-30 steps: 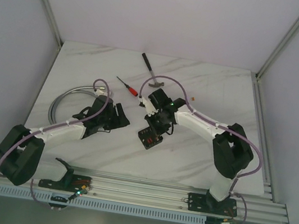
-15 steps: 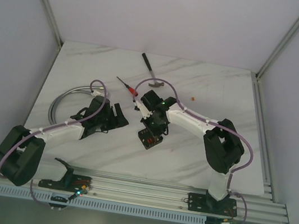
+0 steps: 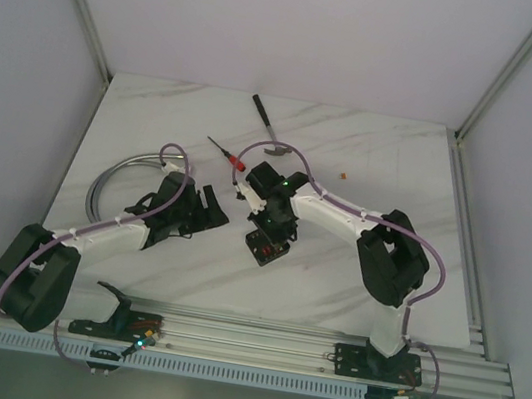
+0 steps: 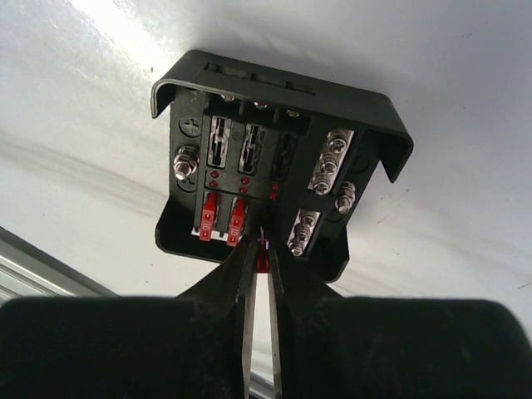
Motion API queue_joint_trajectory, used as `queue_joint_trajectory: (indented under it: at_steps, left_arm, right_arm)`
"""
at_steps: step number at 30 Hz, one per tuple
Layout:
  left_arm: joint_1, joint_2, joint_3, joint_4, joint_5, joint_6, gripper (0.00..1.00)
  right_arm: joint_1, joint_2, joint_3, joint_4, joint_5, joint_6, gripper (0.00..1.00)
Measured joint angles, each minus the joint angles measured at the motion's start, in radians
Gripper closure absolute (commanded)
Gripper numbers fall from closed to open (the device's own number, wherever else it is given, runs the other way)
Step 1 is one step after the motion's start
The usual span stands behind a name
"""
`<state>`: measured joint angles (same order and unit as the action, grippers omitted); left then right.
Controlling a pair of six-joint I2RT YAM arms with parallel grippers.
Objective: Snap on the fuse box
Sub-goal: Install the fuse at the fuse box base.
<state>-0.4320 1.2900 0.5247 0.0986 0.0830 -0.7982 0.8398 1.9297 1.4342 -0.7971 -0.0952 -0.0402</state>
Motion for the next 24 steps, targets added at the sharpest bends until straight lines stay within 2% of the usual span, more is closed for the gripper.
queue_joint_trajectory:
  at_steps: [13,24]
  left_arm:
    - [0.0,-0.009,-0.008,0.006,0.008,-0.009,0.19]
    - [0.0,-0.012,-0.01,0.007,0.015,-0.012,0.19]
  right_arm:
    - [0.003,0.013,0.009,0.002,0.014,-0.002,0.72]
    - [0.005,0.0,0.009,0.03,0.014,0.003,0.72]
